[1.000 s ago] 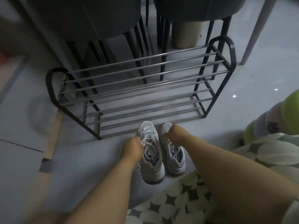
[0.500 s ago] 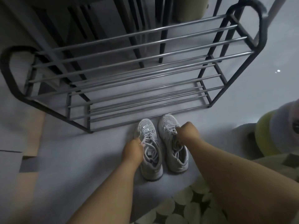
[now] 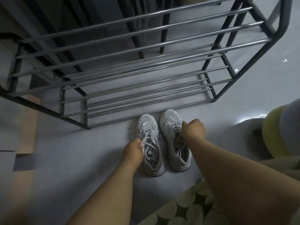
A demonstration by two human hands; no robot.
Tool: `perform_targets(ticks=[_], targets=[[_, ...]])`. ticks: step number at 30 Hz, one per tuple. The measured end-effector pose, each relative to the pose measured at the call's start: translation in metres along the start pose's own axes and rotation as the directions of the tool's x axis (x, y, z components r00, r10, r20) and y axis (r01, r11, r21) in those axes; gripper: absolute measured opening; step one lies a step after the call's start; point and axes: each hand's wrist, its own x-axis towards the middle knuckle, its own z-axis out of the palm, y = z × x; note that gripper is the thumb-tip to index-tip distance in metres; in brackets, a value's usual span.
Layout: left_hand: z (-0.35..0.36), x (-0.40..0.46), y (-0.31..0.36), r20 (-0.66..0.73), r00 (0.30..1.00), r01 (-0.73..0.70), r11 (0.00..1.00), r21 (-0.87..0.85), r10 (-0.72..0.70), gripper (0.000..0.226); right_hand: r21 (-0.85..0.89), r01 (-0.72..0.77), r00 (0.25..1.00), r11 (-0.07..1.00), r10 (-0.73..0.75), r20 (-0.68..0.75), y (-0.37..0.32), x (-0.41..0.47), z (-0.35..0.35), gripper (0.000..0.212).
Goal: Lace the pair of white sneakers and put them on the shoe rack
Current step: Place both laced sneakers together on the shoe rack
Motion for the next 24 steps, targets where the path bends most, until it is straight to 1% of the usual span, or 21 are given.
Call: perform_targets(ticks=[2,4,5,6,8,9,11,12,13,14,15,17,19,20,21,22,23,24], targets=[[0.004,0.004,-0.003,0.036,0.998,0.053,0.995,-0.088,-0.050,0.019,0.026,-0.062,0.997,0.998,0.060,0.049,0.000,0.000,0.004,0.052],[0.004,0.005,-0.001,0.075,0.993,0.108,0.972,-0.209,-0.094,0.017,0.054,-0.122,0.985,0.991,0.114,0.131,0.000,0.002,0.010,0.062],[0.002,0.004,0.002,0.093,0.986,0.157,0.942,-0.297,-0.136,0.015,0.099,-0.174,0.971,0.980,0.154,0.182,0.001,0.003,0.012,0.066],[0.001,0.007,0.003,0.109,0.976,0.217,0.900,-0.379,-0.189,0.019,0.154,-0.218,0.957,0.964,0.179,0.229,0.005,0.007,0.018,0.069],[0.005,0.019,-0.003,0.111,0.957,0.287,0.826,-0.484,-0.268,0.033,0.265,-0.294,0.922,0.918,0.199,0.331,0.007,0.008,0.020,0.069],[0.011,0.028,-0.010,0.105,0.949,0.307,0.804,-0.509,-0.296,0.044,0.316,-0.337,0.908,0.887,0.218,0.358,0.007,0.009,0.020,0.072],[0.026,0.044,-0.028,0.105,0.927,0.357,0.761,-0.541,-0.360,0.078,0.445,-0.441,0.880,0.780,0.278,0.385,0.009,0.012,0.020,0.078],[0.034,0.050,-0.034,0.125,0.908,0.397,0.727,-0.561,-0.399,0.091,0.492,-0.459,0.872,0.740,0.270,0.408,0.010,0.014,0.022,0.071],[0.037,0.049,-0.034,0.165,0.889,0.436,0.680,-0.589,-0.427,0.093,0.498,-0.461,0.866,0.734,0.249,0.433,0.011,0.015,0.023,0.058],[0.038,0.044,-0.027,0.215,0.873,0.468,0.629,-0.620,-0.438,0.087,0.513,-0.451,0.868,0.731,0.225,0.442,0.009,0.014,0.023,0.046],[0.038,0.039,-0.020,0.265,0.858,0.499,0.588,-0.637,-0.441,0.079,0.506,-0.456,0.858,0.732,0.210,0.469,0.007,0.013,0.023,0.042],[0.039,0.034,-0.012,0.345,0.834,0.542,0.526,-0.655,-0.430,0.071,0.502,-0.460,0.844,0.732,0.184,0.504,0.017,0.027,0.035,0.050],[0.037,0.031,-0.006,0.398,0.820,0.569,0.508,-0.647,-0.411,0.066,0.483,-0.454,0.845,0.749,0.189,0.501,0.040,0.054,0.053,0.069],[0.036,0.029,-0.004,0.415,0.817,0.575,0.504,-0.645,-0.402,0.062,0.456,-0.476,0.825,0.752,0.203,0.528,0.036,0.049,0.048,0.068],[0.036,0.030,-0.003,0.429,0.816,0.577,0.505,-0.642,-0.388,0.057,0.458,-0.483,0.829,0.746,0.221,0.514,0.021,0.031,0.035,0.053],[0.035,0.030,-0.003,0.441,0.815,0.579,0.505,-0.640,-0.376,0.054,0.446,-0.483,0.819,0.754,0.209,0.535,0.018,0.024,0.032,0.035],[0.036,0.031,-0.003,0.447,0.816,0.578,0.510,-0.637,-0.366,0.052,0.429,-0.477,0.816,0.767,0.206,0.539,0.014,0.016,0.028,0.027],[0.036,0.032,-0.003,0.459,0.812,0.584,0.509,-0.632,-0.360,0.052,0.398,-0.466,0.812,0.791,0.203,0.547,0.012,0.011,0.026,0.028]])
